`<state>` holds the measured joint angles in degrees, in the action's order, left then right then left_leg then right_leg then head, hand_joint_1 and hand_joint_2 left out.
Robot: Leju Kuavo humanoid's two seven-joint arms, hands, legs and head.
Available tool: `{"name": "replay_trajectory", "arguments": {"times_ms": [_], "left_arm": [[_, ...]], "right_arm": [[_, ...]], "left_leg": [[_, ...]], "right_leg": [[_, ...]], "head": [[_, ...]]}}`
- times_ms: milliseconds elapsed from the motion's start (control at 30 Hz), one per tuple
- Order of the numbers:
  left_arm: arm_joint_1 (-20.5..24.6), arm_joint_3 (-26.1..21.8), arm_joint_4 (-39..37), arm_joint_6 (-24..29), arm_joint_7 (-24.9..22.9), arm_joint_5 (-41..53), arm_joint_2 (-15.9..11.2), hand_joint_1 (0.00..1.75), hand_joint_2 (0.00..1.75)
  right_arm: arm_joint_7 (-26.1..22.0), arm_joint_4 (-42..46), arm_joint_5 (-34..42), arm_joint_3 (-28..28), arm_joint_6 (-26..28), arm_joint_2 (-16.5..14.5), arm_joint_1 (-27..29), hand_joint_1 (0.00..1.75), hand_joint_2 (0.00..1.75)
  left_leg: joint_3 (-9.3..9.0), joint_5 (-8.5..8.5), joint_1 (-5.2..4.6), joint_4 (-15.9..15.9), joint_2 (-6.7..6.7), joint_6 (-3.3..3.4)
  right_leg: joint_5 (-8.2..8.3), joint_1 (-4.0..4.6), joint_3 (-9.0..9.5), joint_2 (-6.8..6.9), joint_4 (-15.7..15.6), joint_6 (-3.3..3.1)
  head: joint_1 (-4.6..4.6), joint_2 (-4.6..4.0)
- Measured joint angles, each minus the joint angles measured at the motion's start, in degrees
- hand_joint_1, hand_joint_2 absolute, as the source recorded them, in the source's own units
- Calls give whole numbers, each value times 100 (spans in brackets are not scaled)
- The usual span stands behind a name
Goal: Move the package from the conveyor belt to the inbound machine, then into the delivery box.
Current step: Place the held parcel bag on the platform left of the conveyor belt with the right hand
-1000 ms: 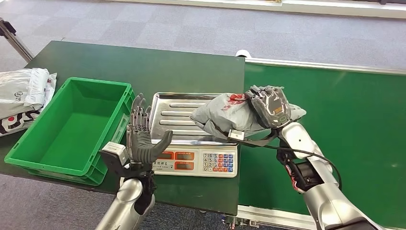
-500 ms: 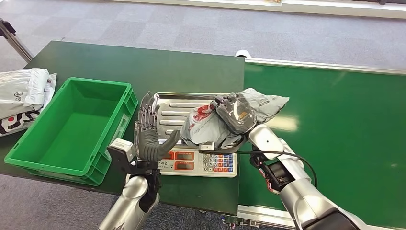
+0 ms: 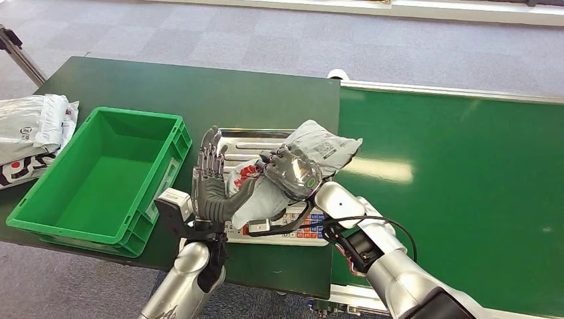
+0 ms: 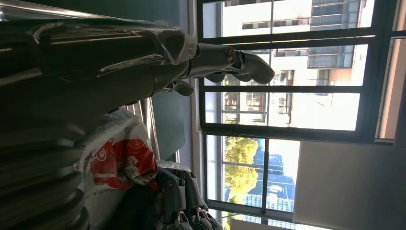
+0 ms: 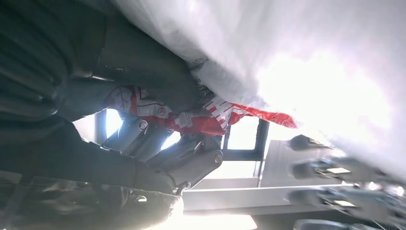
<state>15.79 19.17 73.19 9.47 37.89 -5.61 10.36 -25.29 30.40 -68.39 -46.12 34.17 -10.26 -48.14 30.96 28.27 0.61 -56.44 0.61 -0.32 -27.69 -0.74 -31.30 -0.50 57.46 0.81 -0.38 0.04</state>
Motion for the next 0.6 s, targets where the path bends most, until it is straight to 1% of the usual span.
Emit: {"name": "replay_trajectory", "arguments": {"times_ms": [167,300,467,600], "left_arm": [[29,0,-38,-26,-26,-15,13,0,175],[121,0,-153,-64,-41,-70,41,0,175],[179,-2,-227,-57,-40,-107,44,0,175],[217,-4,-267,-25,-40,-108,44,0,175]], "right_arm": [[-90,-30,137,-77,13,-39,31,175,175],[-71,-158,332,-287,-146,-132,147,0,175],[29,-292,591,-362,-210,-174,218,0,175],[-92,-326,849,-385,-50,-180,290,0,175]], "left_leg": [[0,0,0,0,0,0],[0,0,1,0,0,0],[0,0,0,0,0,0],[-1,0,0,0,1,0]], "right_leg": [[0,0,0,0,0,0],[0,1,-1,0,0,0],[0,0,0,0,0,0],[0,0,0,0,0,0]], "head": [[1,0],[-1,0],[0,0],[0,0]]}}
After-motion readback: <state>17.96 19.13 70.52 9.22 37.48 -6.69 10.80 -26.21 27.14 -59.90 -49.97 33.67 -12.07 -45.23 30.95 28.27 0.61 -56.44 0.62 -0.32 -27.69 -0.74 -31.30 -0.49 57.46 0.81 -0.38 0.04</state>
